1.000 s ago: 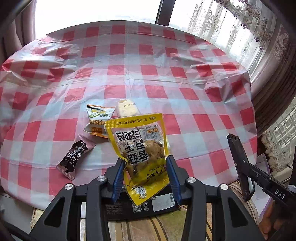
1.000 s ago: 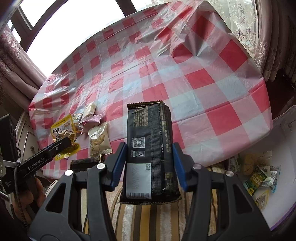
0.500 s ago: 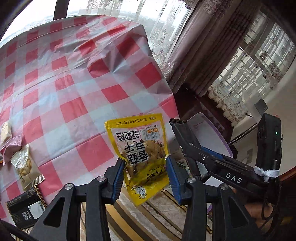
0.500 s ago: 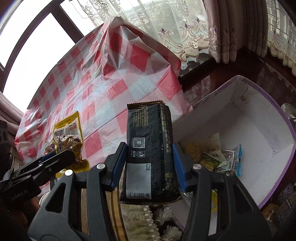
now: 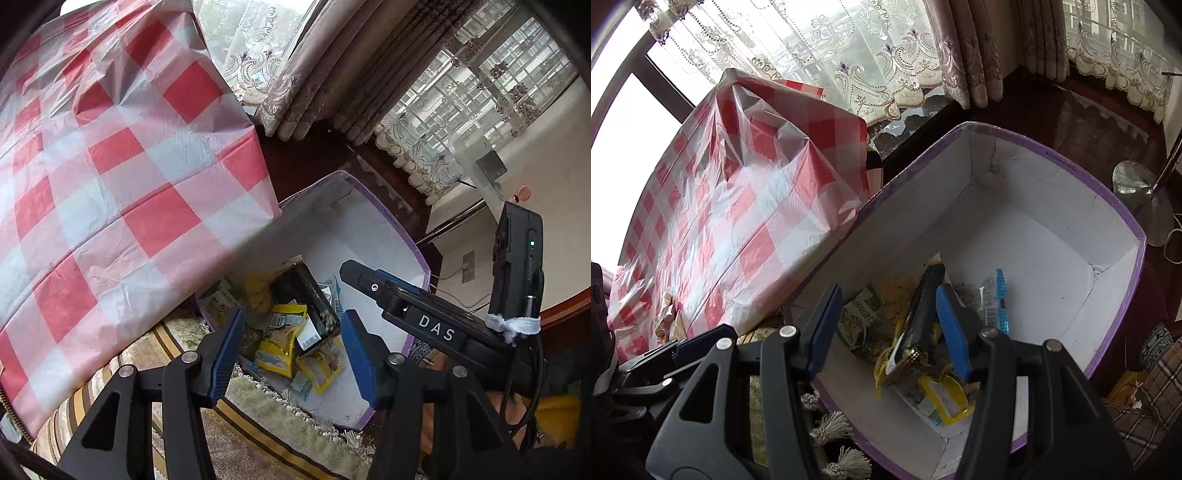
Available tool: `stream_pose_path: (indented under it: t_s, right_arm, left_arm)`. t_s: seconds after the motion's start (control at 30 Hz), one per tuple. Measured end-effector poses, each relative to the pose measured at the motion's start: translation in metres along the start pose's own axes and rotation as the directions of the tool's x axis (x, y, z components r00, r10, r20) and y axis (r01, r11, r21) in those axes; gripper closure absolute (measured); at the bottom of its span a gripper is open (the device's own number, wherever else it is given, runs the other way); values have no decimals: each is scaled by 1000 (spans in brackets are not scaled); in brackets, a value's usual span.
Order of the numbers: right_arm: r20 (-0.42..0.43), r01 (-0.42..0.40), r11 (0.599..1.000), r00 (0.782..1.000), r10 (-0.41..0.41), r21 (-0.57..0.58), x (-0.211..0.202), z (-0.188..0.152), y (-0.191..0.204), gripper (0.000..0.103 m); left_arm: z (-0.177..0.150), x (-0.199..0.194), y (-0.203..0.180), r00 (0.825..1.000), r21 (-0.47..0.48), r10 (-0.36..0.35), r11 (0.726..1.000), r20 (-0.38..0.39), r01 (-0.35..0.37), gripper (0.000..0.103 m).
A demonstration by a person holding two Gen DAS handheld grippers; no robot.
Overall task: Organize snacks
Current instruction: 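Withdraw both tools from the box back over the table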
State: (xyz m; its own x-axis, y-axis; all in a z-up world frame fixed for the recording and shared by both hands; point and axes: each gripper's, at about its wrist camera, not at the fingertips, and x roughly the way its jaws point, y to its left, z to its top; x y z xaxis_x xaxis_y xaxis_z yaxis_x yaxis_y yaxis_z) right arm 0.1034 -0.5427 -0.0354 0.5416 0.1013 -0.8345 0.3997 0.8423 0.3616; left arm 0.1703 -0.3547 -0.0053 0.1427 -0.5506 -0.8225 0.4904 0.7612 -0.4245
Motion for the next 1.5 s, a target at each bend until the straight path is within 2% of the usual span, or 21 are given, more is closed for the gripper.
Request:
stream_pose_path:
  t_s: [0.2,0.37,0.57,0.8,0.93,1.17,1.23,1.33,1.5]
  right_arm:
    - [-1,-41,998,999,41,-39,-2,-3,21,38]
    - [-29,-90,990,996,88,-107,1,-9,58,36]
    - [-62,-143,965,989,132,-219,2,-23,118,32]
    - [-118,-189,916,981,156,-353,9,-53,185,31]
    - [-145,-186,891,980,137,-413,15,-68,210,31]
    - [-185,-194,844,976,114,-499,31,-88,252,31]
    - [-198,-199,822,974,107,-534,36,-94,265,31]
    - [-216,-209,790,971,99,-577,45,-102,285,31]
    - [-244,-231,757,965,97,-611,59,-110,311,31]
  left_arm:
    - [-7,-24,24,998,-73,6,997,68,-1,46]
    - [-18,-55,54,985,-153,40,988,166,-14,46]
    - [-42,-104,98,951,-257,128,965,283,-53,46]
    - [-91,-159,164,908,-434,243,897,341,-77,46]
    - [-124,-185,200,883,-512,330,850,335,-124,46]
    - [-173,-219,263,820,-624,514,734,253,-268,46]
    - [-177,-222,278,818,-631,523,724,237,-280,46]
    - [-177,-222,290,806,-605,559,715,194,-350,46]
    - [-167,-210,306,816,-547,561,731,142,-408,46]
